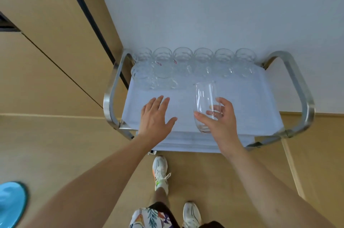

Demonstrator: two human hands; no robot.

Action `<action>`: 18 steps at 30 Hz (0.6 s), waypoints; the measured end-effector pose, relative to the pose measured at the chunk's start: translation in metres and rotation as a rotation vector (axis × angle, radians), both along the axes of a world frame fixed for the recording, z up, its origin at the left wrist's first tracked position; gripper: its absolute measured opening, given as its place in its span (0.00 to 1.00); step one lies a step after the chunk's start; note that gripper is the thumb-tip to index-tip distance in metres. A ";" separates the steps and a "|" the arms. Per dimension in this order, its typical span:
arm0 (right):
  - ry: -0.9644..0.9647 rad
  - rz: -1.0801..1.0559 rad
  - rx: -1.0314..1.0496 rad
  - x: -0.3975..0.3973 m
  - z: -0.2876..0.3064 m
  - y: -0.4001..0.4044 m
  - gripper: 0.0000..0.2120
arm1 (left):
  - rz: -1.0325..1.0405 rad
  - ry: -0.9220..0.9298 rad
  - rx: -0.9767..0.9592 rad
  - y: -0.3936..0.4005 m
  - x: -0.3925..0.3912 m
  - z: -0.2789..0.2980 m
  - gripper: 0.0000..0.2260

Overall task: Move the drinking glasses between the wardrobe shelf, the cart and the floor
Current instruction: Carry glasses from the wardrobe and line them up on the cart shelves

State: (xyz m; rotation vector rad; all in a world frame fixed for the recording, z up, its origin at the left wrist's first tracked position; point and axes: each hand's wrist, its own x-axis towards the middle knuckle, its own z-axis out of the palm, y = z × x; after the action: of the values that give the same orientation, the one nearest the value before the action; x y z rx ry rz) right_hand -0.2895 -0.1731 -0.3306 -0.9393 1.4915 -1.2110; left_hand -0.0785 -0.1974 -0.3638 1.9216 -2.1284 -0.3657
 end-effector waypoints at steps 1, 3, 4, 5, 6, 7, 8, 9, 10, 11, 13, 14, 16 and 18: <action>-0.001 0.005 -0.004 -0.006 0.000 0.006 0.39 | -0.001 0.000 0.001 0.010 -0.006 0.000 0.33; 0.003 0.018 -0.006 -0.017 -0.002 0.019 0.38 | -0.008 -0.005 0.004 0.029 -0.017 -0.001 0.33; 0.007 0.023 -0.008 -0.021 -0.003 0.024 0.38 | -0.010 -0.007 0.008 0.037 -0.021 -0.002 0.33; 0.009 0.025 -0.004 -0.026 -0.004 0.031 0.39 | -0.012 -0.007 0.018 0.046 -0.026 -0.004 0.33; 0.010 0.024 0.001 -0.029 -0.006 0.036 0.39 | -0.013 -0.008 0.028 0.053 -0.029 -0.005 0.32; 0.008 0.023 0.008 -0.032 -0.008 0.041 0.39 | -0.017 -0.008 0.035 0.058 -0.032 -0.007 0.32; -0.001 0.019 0.018 -0.036 -0.012 0.046 0.38 | -0.024 -0.011 0.044 0.063 -0.036 -0.010 0.32; -0.011 0.018 0.025 -0.039 -0.017 0.049 0.37 | -0.032 -0.011 0.049 0.067 -0.038 -0.012 0.32; -0.023 0.017 0.038 -0.042 -0.022 0.054 0.37 | -0.042 -0.008 0.065 0.070 -0.041 -0.016 0.32; -0.029 0.016 0.048 -0.044 -0.027 0.058 0.37 | -0.042 -0.001 0.078 0.073 -0.044 -0.020 0.32; -0.036 0.018 0.069 -0.047 -0.042 0.067 0.36 | -0.026 0.031 0.107 0.076 -0.051 -0.032 0.32; -0.034 0.014 0.074 -0.049 -0.049 0.070 0.36 | -0.017 0.057 0.111 0.077 -0.054 -0.038 0.32; -0.035 0.002 0.081 -0.050 -0.069 0.077 0.36 | -0.013 0.105 0.117 0.079 -0.061 -0.057 0.31; -0.043 0.005 0.089 -0.051 -0.091 0.085 0.36 | -0.009 0.132 0.131 0.086 -0.066 -0.080 0.29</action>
State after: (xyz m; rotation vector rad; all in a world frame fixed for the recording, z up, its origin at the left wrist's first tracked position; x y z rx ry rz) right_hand -0.3400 -0.0882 -0.4217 -0.8525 1.4954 -1.1450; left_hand -0.1447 -0.1115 -0.4440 1.8990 -2.0760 -0.6297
